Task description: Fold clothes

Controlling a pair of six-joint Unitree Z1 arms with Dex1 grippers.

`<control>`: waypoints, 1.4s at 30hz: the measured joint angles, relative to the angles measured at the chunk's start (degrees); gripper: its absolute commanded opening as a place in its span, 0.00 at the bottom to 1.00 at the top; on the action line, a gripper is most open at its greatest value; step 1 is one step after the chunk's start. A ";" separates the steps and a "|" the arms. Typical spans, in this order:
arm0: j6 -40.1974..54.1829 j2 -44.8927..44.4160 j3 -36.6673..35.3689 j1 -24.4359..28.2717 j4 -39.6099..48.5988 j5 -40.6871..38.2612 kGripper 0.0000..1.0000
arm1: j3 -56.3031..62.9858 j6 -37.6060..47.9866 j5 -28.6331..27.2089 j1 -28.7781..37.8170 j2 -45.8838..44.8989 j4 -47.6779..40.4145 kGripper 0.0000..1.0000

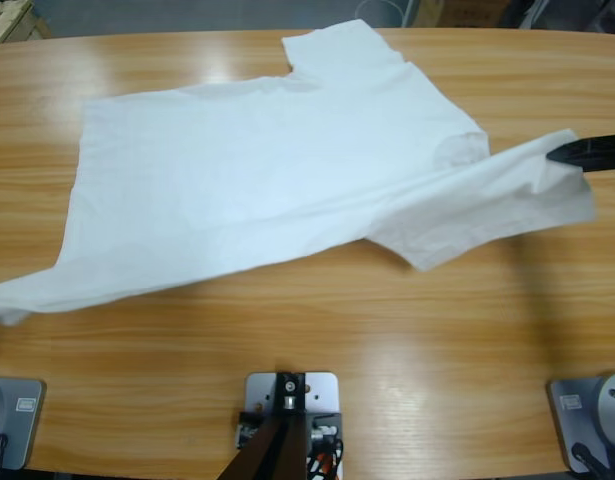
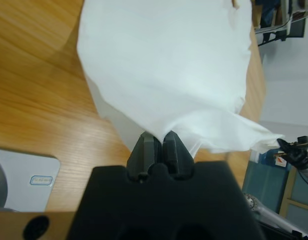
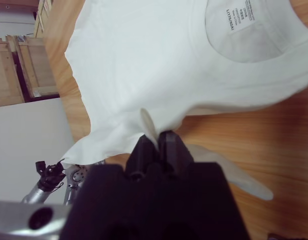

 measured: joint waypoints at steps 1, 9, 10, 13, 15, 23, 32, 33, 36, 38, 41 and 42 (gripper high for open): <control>-0.17 -0.07 0.18 -0.45 0.00 0.43 0.00 | 0.24 0.00 0.00 0.00 0.00 0.00 0.00; -1.29 4.00 0.28 -1.07 -0.01 1.84 0.00 | 3.61 -0.02 0.00 0.00 -1.18 0.42 0.00; -1.49 4.29 0.28 -1.07 -0.01 1.93 0.00 | 3.84 -0.02 0.00 0.00 -1.47 0.50 0.00; -1.59 4.85 0.28 -1.07 -0.01 2.06 0.00 | 3.89 -0.02 0.00 0.00 -1.67 0.74 0.00; -1.59 5.19 0.28 -1.07 -0.08 2.06 0.00 | 3.89 -0.02 0.00 0.00 -1.68 0.82 0.00; -1.40 8.97 0.27 -1.07 -4.43 2.06 0.00 | 3.54 -0.02 -0.01 0.00 -1.68 1.33 0.00; 1.03 18.68 -0.60 -0.98 -10.99 2.06 0.00 | 1.77 -0.15 -1.48 0.00 -1.44 1.32 0.00; 1.25 19.48 -0.61 -0.70 -11.50 2.05 0.00 | 1.64 -0.24 -1.57 -0.03 -1.23 1.32 0.00; 2.10 21.82 -0.67 0.88 -12.27 1.82 0.00 | 0.71 -0.92 -1.64 -0.26 0.21 1.33 0.00; 2.90 23.10 -0.70 2.48 -12.74 1.37 0.00 | 0.11 -1.58 -1.64 -0.63 1.32 1.33 0.00; 3.91 25.02 -1.17 4.26 -13.33 0.48 0.00 | -0.45 -3.10 -1.64 -1.56 3.74 1.35 0.00; 4.13 25.72 -1.40 5.05 -13.53 0.00 0.00 | -0.52 -3.68 -1.64 -1.94 4.34 1.44 0.00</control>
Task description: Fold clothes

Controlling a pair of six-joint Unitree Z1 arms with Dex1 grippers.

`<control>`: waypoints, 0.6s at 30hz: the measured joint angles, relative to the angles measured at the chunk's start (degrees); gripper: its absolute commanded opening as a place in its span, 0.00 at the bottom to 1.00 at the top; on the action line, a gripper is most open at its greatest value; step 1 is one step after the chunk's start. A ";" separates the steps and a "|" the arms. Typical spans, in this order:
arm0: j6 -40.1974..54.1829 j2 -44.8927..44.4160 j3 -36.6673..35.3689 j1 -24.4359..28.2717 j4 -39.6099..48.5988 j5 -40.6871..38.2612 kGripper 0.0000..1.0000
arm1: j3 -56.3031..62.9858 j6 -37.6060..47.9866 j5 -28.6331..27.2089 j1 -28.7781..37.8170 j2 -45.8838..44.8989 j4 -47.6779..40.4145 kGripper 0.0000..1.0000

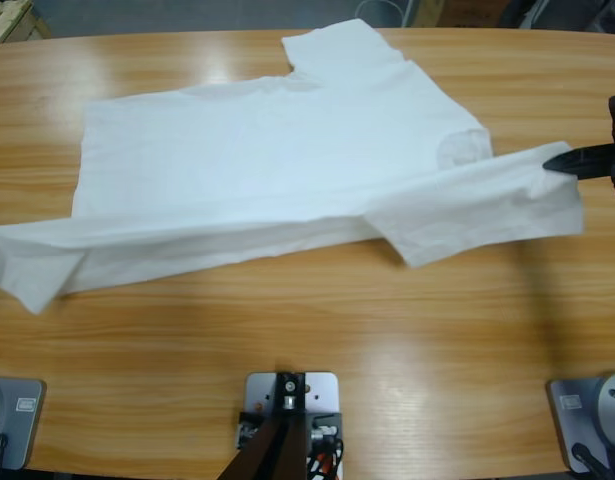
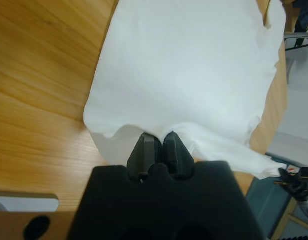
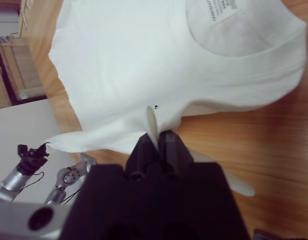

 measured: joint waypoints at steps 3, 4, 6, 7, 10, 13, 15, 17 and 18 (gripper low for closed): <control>0.92 2.56 -0.58 2.20 -0.82 -1.91 0.00 | -0.01 -1.71 0.00 -1.64 1.64 0.47 0.00; 1.32 3.47 -0.71 2.76 -1.07 -2.36 0.00 | -0.01 -2.26 0.00 -2.07 1.98 0.71 0.00; 1.99 4.86 -1.04 3.20 -1.53 -2.81 0.00 | -0.04 -3.17 0.02 -2.57 2.88 1.10 0.00; 2.32 5.50 -1.31 3.30 -1.71 -3.07 0.00 | -0.08 -3.38 0.02 -2.68 3.53 1.27 0.00; 3.02 7.19 -2.05 3.41 -2.01 -3.70 0.00 | -0.35 -3.83 0.02 -2.84 4.83 1.49 0.00; 4.03 9.01 -2.77 3.43 -2.04 -4.07 0.00 | -0.98 -4.40 0.03 -2.91 6.63 1.52 0.00; 4.72 10.06 -3.63 3.45 -2.04 -4.30 0.00 | -2.06 -4.86 0.05 -2.98 7.91 1.53 0.00; 5.29 11.14 -4.48 3.45 -2.05 -4.55 0.00 | -3.12 -5.32 0.08 -3.05 9.24 1.53 0.00; 5.59 11.74 -4.72 3.45 -2.05 -4.76 0.00 | -3.36 -5.52 0.08 -3.10 9.80 1.53 0.00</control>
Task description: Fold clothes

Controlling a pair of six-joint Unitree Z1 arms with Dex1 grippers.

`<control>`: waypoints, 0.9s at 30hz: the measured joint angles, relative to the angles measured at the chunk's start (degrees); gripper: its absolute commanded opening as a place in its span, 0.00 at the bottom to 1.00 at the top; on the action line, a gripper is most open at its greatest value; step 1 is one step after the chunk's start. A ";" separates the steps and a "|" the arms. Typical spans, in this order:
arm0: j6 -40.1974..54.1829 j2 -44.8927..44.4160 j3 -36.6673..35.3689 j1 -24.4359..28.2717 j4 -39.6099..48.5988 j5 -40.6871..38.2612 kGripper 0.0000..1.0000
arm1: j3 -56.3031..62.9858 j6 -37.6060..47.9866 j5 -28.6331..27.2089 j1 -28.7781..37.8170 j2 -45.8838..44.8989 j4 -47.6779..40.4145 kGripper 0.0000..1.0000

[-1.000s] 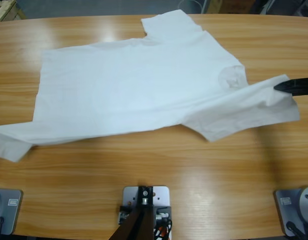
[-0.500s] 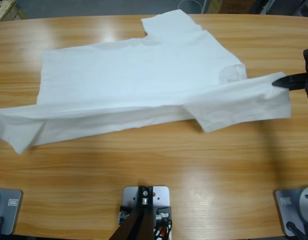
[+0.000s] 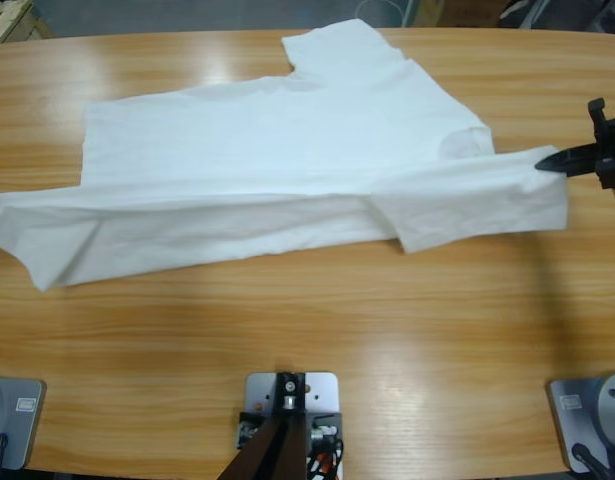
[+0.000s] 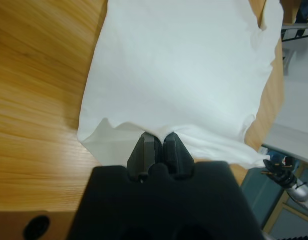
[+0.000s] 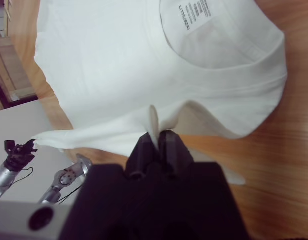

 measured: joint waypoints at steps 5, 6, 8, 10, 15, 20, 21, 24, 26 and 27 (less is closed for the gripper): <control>1.97 2.09 -0.09 0.00 -0.60 -1.65 0.00 | -1.29 -1.08 0.04 -0.28 2.63 0.01 0.00; 2.28 2.46 -0.10 0.00 -0.72 -1.92 0.00 | -1.62 -1.40 0.15 -0.33 3.20 0.12 0.00; 2.76 3.17 -0.18 0.00 -0.87 -2.35 0.00 | -2.56 -1.98 0.46 -0.40 4.52 0.30 0.00; 3.07 3.70 -0.44 0.00 -1.07 -2.63 0.00 | -2.96 -2.40 0.86 -0.40 5.67 0.43 0.00; 3.23 5.95 -0.88 -0.09 -1.92 -3.43 0.00 | -5.16 -3.70 1.46 0.39 8.71 1.85 0.00; 3.55 8.77 -1.75 -0.40 -2.38 -3.54 0.00 | -6.69 -4.85 1.48 2.17 11.15 3.04 0.00; 3.76 9.31 -1.95 -0.43 -2.40 -3.54 0.00 | -7.03 -4.95 1.48 2.24 11.28 3.20 0.00; 4.29 11.15 -2.59 -0.44 -2.62 -3.54 0.00 | -8.29 -5.26 1.48 2.33 11.85 4.11 0.00; 4.56 12.15 -3.00 -0.45 -2.98 -3.55 0.08 | -9.02 -5.34 1.47 2.36 12.29 4.66 0.49; 4.67 12.56 -3.26 -0.46 -3.07 -3.61 0.43 | -9.67 -5.37 1.47 2.36 12.49 4.94 0.71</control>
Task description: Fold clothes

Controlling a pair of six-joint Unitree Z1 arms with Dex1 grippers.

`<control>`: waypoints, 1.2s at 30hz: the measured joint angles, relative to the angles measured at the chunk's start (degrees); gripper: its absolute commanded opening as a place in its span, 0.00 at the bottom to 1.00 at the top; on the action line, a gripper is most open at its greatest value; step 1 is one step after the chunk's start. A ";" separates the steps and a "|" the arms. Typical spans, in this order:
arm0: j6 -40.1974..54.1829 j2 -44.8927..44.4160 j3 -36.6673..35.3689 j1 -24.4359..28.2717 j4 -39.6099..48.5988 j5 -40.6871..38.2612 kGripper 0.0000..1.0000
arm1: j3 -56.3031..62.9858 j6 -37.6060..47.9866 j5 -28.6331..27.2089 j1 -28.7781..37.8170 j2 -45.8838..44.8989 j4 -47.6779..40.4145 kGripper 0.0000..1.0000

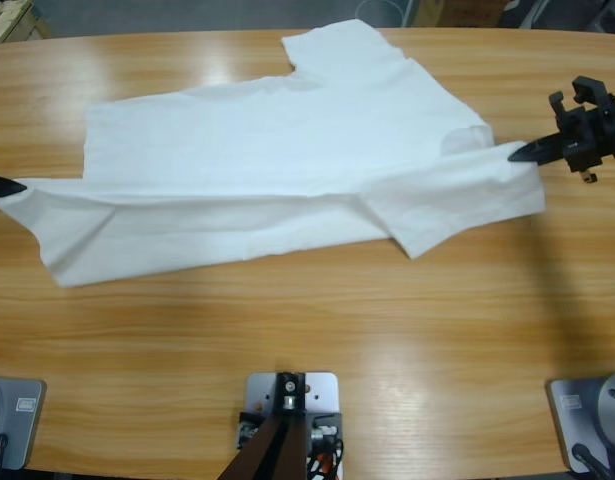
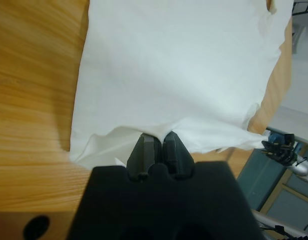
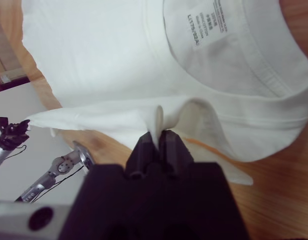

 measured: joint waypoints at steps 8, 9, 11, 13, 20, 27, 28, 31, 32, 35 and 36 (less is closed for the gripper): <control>0.87 1.64 -2.39 -0.25 -0.35 -0.87 1.00 | -4.01 -0.03 -1.71 0.00 0.43 2.45 1.00; 1.07 1.64 -2.46 -0.41 -0.35 -0.87 1.00 | -4.23 -0.03 -1.89 0.00 0.43 2.61 1.00; 1.40 1.62 -2.71 -0.69 -0.35 -0.87 1.00 | -4.57 -0.03 -2.00 0.00 0.43 2.99 1.00; 1.71 1.37 -2.86 -0.80 -0.35 -0.87 0.99 | -4.88 -0.03 -2.00 0.00 0.43 3.27 1.00; 2.17 -0.39 -3.13 -0.82 -0.35 -0.87 1.00 | -4.92 -0.04 -2.01 0.17 -0.61 4.20 1.00; 2.49 -2.13 -3.12 -2.46 -0.35 -1.15 1.00 | -0.49 -0.34 -2.07 2.76 -2.21 3.46 1.00; 2.49 -2.15 -3.12 -3.18 -0.35 -1.18 1.00 | -0.31 -0.35 -2.07 2.97 -2.24 3.37 1.00; 2.49 -2.15 -3.11 -4.52 -0.35 -1.25 1.00 | -0.23 -0.36 -2.34 3.17 -2.23 3.07 1.00; 2.49 -2.16 -3.11 -4.71 -0.35 -1.28 1.00 | -0.25 -0.36 -2.51 3.18 -2.22 3.04 1.00; 2.49 -2.39 -3.10 -4.99 -0.35 -1.33 1.00 | -0.38 -0.36 -3.20 3.19 -2.10 2.99 1.00; 2.49 -2.46 -3.10 -5.05 -0.35 -1.33 1.00 | -0.36 -0.36 -3.64 3.20 -2.01 2.99 1.00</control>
